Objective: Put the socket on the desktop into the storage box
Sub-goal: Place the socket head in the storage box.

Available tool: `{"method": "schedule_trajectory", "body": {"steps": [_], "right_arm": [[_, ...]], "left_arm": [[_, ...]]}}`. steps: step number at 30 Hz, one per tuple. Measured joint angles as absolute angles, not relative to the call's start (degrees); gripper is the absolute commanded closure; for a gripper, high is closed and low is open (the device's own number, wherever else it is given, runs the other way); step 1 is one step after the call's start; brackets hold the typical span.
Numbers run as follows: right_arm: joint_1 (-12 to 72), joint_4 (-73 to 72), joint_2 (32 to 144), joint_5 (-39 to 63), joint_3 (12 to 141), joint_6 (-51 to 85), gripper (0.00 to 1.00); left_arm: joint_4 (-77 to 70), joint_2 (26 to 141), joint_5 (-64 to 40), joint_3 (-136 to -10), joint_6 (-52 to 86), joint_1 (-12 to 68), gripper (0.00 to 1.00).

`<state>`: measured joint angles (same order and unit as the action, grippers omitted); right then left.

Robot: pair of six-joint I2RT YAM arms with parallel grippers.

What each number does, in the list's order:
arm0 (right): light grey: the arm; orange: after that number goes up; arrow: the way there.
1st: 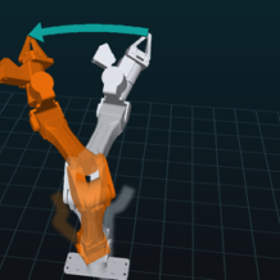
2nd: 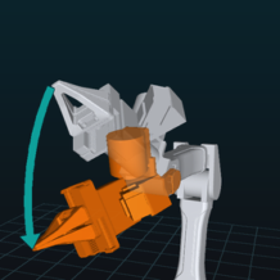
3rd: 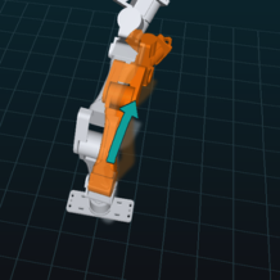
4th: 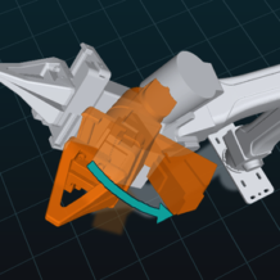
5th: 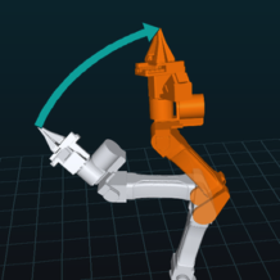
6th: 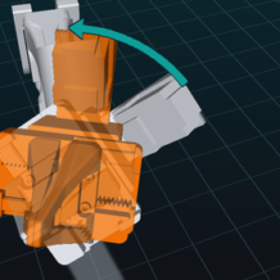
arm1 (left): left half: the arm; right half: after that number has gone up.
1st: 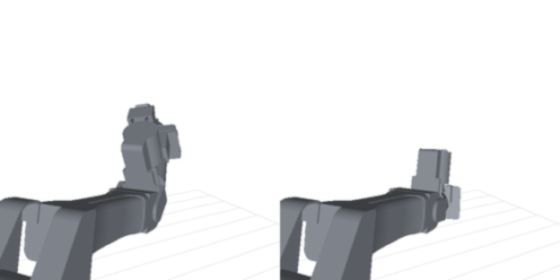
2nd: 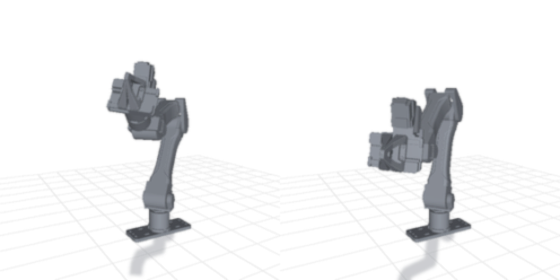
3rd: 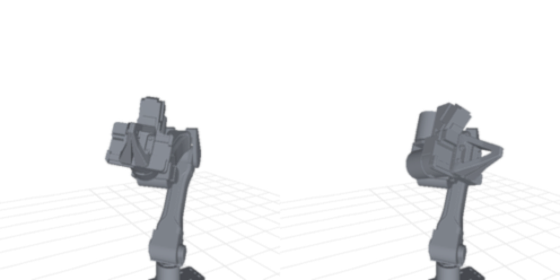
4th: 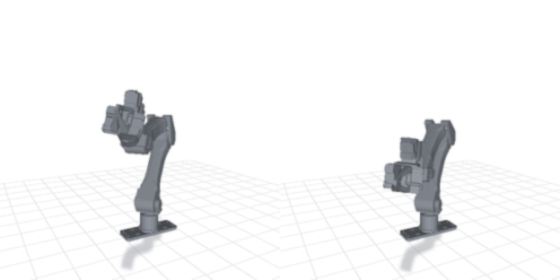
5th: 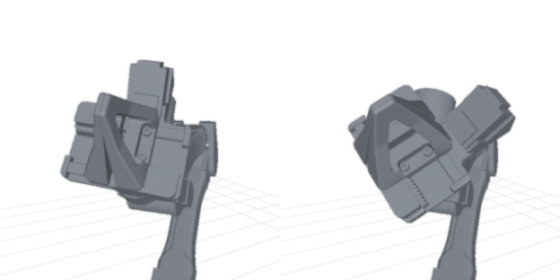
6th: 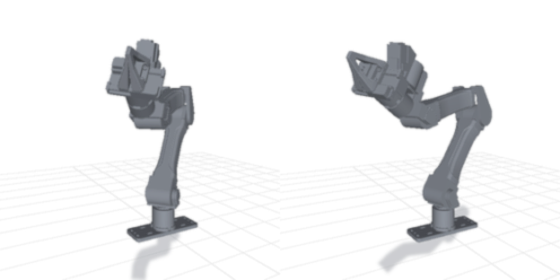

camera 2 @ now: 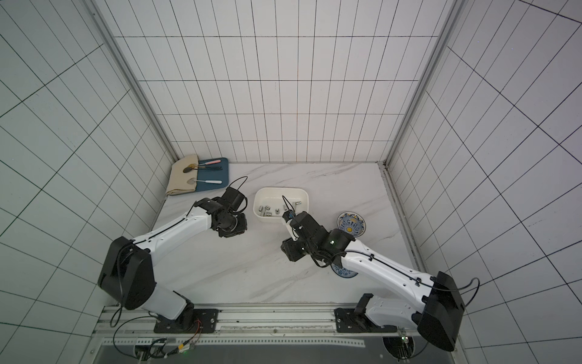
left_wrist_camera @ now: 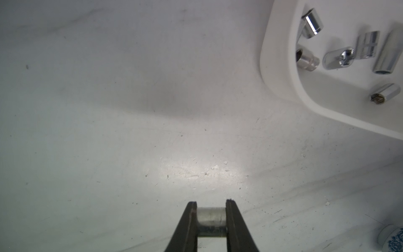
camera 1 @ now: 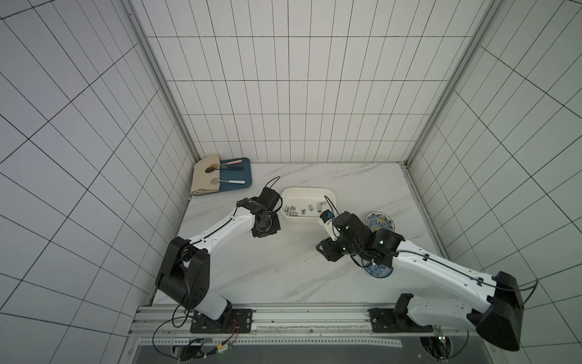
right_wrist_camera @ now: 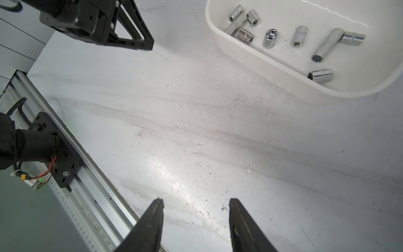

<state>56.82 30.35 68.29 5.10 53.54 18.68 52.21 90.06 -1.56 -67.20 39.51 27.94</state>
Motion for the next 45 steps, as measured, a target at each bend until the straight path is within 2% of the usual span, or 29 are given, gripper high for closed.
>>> {"method": "schedule_trajectory", "body": {"steps": [20, 30, 45], "right_arm": [[45.69, 32.82, 67.11, 5.21, 54.22, 19.18, 0.48], [43.07, 33.04, 67.16, 5.34, 54.33, 19.77, 0.48], [41.47, 33.08, 67.79, 5.69, 54.33, 20.18, 0.48]], "left_arm": [[55.75, 112.53, -4.49, -98.41, 38.5, 30.26, 0.78], [58.15, 125.27, -5.74, -114.39, 37.56, 30.28, 0.78], [59.24, 136.38, -7.38, -124.7, 35.86, 30.15, 0.77]]}}
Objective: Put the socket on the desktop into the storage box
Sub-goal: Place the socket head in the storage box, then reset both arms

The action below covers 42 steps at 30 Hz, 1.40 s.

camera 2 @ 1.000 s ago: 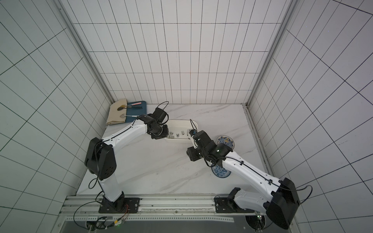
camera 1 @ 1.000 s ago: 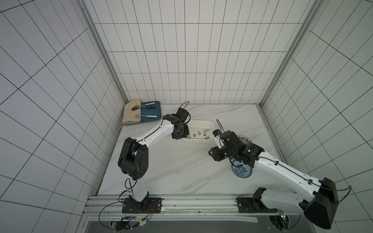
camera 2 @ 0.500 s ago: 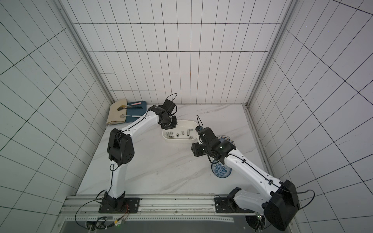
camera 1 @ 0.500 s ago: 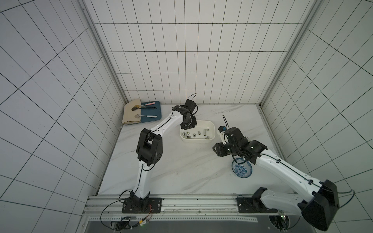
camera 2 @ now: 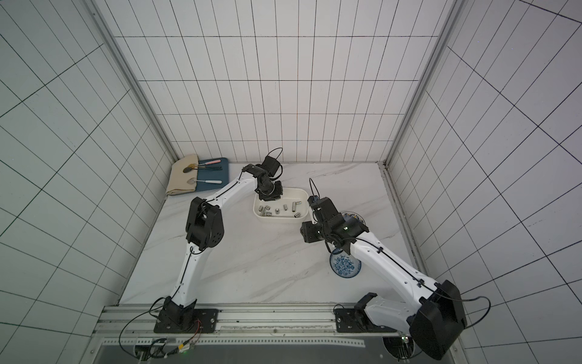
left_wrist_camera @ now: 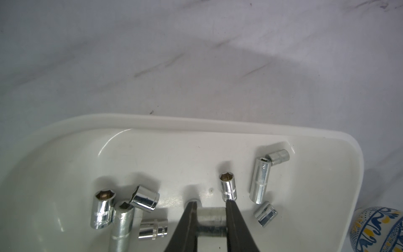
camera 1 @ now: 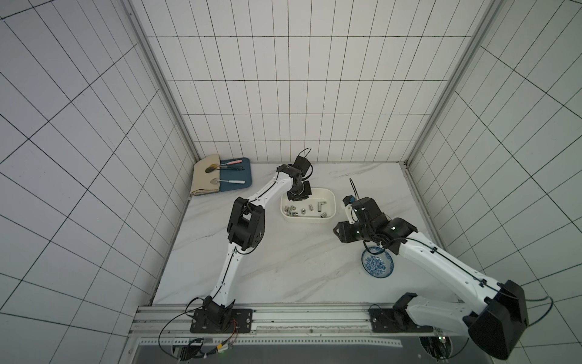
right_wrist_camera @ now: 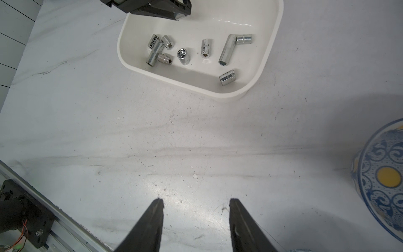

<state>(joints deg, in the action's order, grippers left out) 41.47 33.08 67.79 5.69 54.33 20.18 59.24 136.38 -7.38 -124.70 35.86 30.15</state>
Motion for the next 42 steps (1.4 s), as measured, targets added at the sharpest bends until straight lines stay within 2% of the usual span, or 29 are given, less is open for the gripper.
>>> {"method": "schedule_trajectory", "body": {"steps": [13, 21, 29, 36, 40, 42], "right_arm": [[40.97, 32.93, 68.14, 6.42, 54.33, 20.25, 0.48], [40.56, 32.84, 68.14, 6.61, 54.3, 20.43, 0.48], [40.47, 32.84, 68.1, 6.59, 54.3, 20.82, 0.48], [40.45, 33.56, 67.96, 5.39, 54.57, 21.28, 0.43], [40.27, 34.92, 67.81, 3.97, 56.27, 21.23, 0.4], [39.88, 35.59, 67.79, 3.16, 57.76, 21.19, 0.37]], "left_arm": [[59.18, 139.79, -7.57, -125.47, 35.05, 29.78, 0.75], [59.16, 139.79, -7.81, -126.19, 35.09, 29.8, 0.58], [59.31, 139.06, -7.51, -125.82, 34.85, 29.87, 0.53], [58.28, 129.78, -5.74, -119.33, 34.5, 30.13, 0.49], [56.95, 121.84, -4.49, -114.21, 34.04, 30.22, 0.41], [55.9, 118.08, -3.77, -111.2, 33.87, 30.24, 0.33]]}}
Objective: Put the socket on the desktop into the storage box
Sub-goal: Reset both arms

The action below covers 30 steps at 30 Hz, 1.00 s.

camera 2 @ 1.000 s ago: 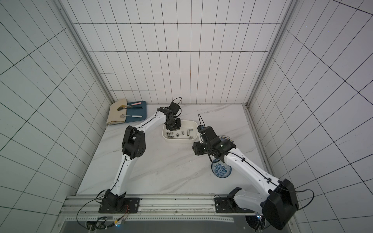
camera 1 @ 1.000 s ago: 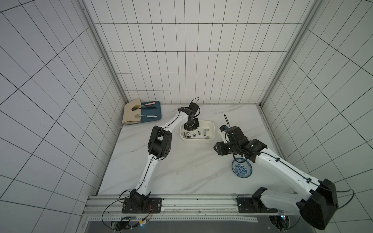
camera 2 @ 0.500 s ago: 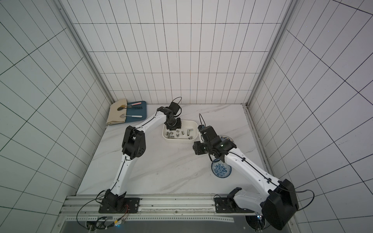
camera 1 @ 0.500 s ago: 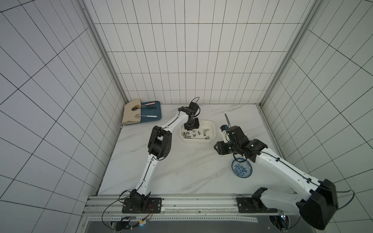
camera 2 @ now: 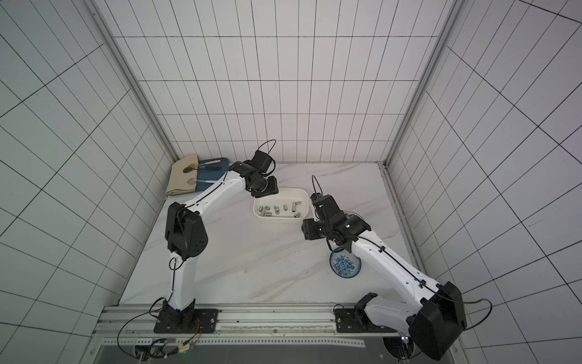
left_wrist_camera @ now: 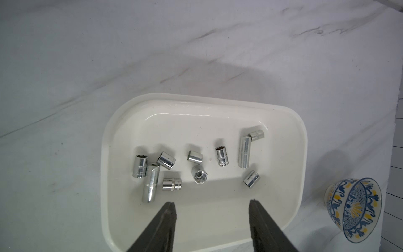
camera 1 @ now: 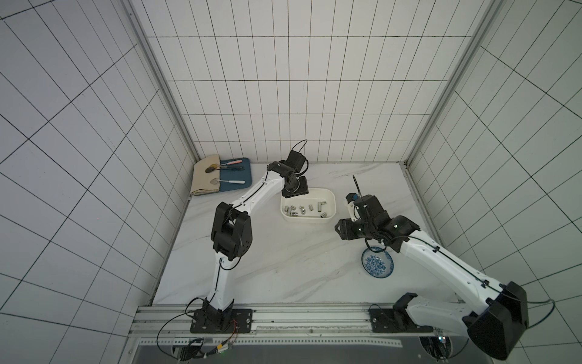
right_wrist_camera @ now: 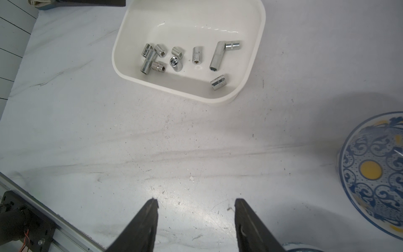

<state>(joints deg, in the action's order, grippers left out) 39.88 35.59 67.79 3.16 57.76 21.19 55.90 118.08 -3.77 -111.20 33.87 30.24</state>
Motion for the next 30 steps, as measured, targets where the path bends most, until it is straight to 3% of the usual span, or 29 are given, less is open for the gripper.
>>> {"method": "schedule_trajectory", "body": {"steps": [2, 3, 4, 5, 14, 21, 30], "right_arm": [[39.29, 36.21, 67.75, 2.26, 59.42, 21.1, 0.33], [38.89, 36.42, 67.7, 2.02, 60.18, 21.02, 0.08], [38.37, 36.71, 67.7, 1.78, 61.01, 21.02, 0.01], [37.8, 36.91, 67.7, 1.69, 61.6, 21.04, 0.01], [32.32, 38.37, 68.03, -1.52, 66.94, 20.12, 0.01], [26.5, 37.34, 68.55, -14.2, 69.34, 18.79, 0.01], [16.78, 7.62, 56.45, -32.69, 48.27, 9.15, 0.01]], "left_arm": [[55.02, 114.32, -2.7, -107.9, 33.69, 30.24, 0.23], [54.48, 112.49, -2.07, -106.04, 33.65, 30.24, 0.2], [54.04, 110.76, -1.5, -104.25, 33.39, 30.22, 0.06], [53.54, 109.27, -1.08, -102.63, 33.12, 30.2, 0.03], [48.97, 97.23, 3.2, -88.68, 31.38, 26.74, 0.02], [37.23, 80.82, 9.1, -72.47, 28.18, 19.57, 0.02], [15.35, 66.87, 15.51, -50.5, 21.15, -1.02, 0.02]]}}
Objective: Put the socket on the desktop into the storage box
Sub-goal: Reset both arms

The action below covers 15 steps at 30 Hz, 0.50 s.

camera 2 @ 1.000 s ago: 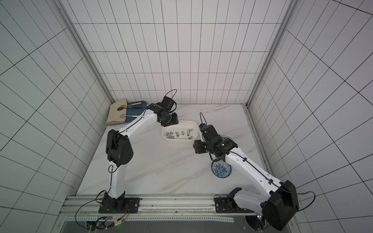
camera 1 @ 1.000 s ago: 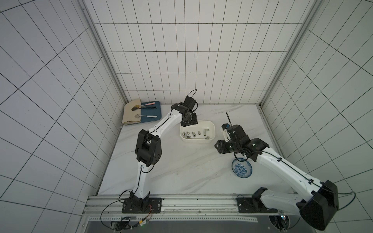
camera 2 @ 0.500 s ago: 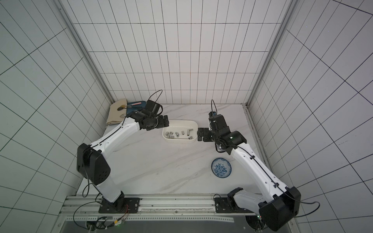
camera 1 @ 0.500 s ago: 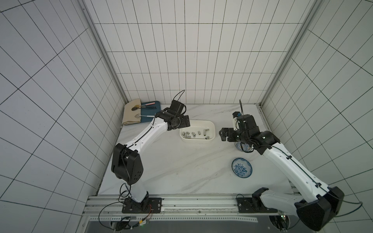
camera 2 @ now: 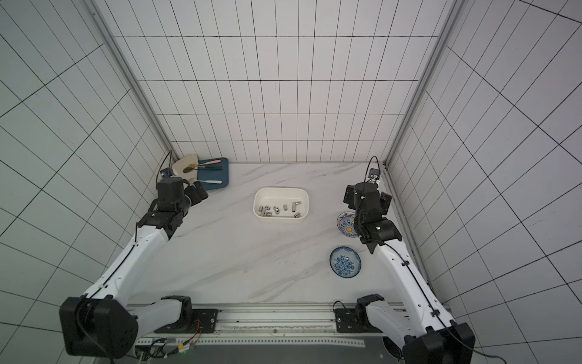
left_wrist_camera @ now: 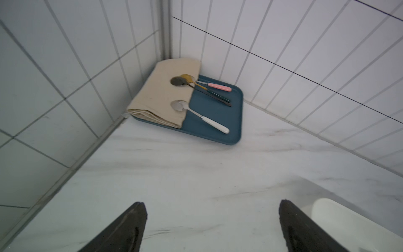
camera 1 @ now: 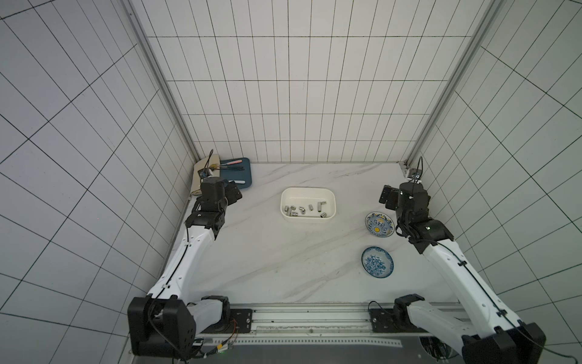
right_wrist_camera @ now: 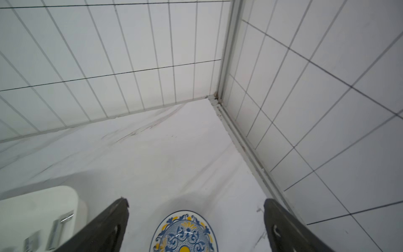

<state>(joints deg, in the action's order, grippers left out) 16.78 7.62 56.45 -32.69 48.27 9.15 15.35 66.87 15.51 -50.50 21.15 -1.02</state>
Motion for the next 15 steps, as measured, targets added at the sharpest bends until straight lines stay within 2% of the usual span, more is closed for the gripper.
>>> {"method": "schedule_trajectory", "body": {"steps": [8, 15], "right_arm": [[6.72, -11.09, 59.79, -37.06, 33.93, 5.93, 0.01], [6.33, -23.42, 69.01, -35.55, 27.4, 5.41, 0.01]], "left_arm": [[-4.82, 72.93, 18.41, -34.89, 17.72, -4.49, 0.03], [-20.84, 80.82, 18.79, -30.74, 15.35, -3.46, 0.02]]}}
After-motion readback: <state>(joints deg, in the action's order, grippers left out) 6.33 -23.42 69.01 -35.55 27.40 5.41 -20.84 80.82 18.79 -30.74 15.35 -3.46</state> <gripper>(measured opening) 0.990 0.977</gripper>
